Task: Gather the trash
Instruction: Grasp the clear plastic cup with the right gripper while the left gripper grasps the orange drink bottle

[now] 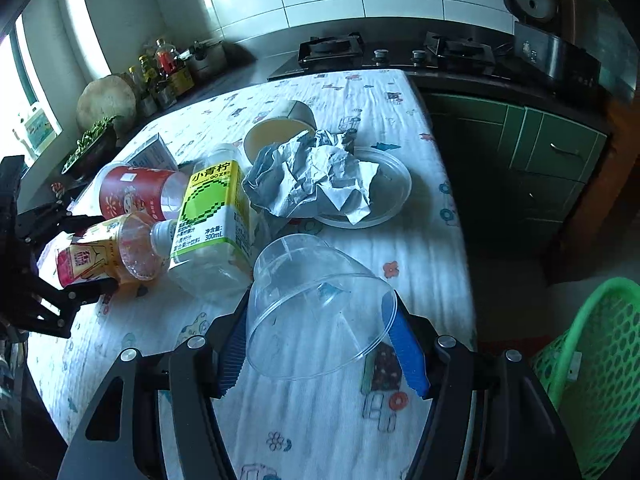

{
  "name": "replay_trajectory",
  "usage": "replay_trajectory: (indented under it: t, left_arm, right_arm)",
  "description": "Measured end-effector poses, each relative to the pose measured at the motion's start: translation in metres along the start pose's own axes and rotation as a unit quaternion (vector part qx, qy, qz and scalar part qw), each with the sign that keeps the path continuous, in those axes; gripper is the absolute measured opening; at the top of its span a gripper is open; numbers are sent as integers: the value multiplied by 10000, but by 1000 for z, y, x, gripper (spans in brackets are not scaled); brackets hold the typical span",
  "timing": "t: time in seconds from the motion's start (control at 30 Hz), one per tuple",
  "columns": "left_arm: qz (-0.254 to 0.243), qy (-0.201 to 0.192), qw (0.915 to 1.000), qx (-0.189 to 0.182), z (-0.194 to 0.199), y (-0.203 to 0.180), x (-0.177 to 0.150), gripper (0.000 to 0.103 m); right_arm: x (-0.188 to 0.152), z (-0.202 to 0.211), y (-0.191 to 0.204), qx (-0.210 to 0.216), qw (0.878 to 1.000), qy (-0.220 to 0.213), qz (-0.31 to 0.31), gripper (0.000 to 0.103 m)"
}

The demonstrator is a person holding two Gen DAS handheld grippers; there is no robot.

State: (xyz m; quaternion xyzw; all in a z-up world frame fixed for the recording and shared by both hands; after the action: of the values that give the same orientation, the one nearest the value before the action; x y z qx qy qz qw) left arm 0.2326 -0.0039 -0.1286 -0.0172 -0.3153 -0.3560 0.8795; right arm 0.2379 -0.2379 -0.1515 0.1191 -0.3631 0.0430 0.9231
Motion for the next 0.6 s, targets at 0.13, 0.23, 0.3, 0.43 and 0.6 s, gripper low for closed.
replay_trajectory:
  t: [0.13, 0.23, 0.3, 0.43, 0.6]
  left_arm:
    - [-143, 121, 9998, -25, -4, -1, 0, 84]
    - [-285, 162, 9995, -8, -6, -3, -1, 84]
    - [-323, 163, 9993, 23, -7, -3, -1, 83]
    - [-421, 113, 9989, 191, -6, -7, -2, 79]
    - [-232, 5, 9995, 236, 4, -12, -4, 73]
  right_arm:
    - [-4, 8, 0, -14, 10000, -13, -16, 62]
    - [-7, 13, -2, -44, 10000, -31, -58, 62]
    - [-10, 16, -5, -97, 9999, -45, -106, 62]
    - [-14, 21, -9, -179, 9996, -87, -206, 62]
    - [-20, 36, -16, -359, 9988, -193, -276, 62]
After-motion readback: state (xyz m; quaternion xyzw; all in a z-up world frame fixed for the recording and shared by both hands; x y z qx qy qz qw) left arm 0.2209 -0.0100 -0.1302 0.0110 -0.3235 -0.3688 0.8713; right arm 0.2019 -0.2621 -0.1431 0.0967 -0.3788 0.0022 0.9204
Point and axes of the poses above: each gripper's, at about its wrist camera, not at the fingertips, and z roughly against the way its jaws point, y to its left, x to its top, the point moved 3 cm from there along -z, roughly the way its jaws point, and after that the axes turned 5 degrees about -y, right-handed, at the moved point
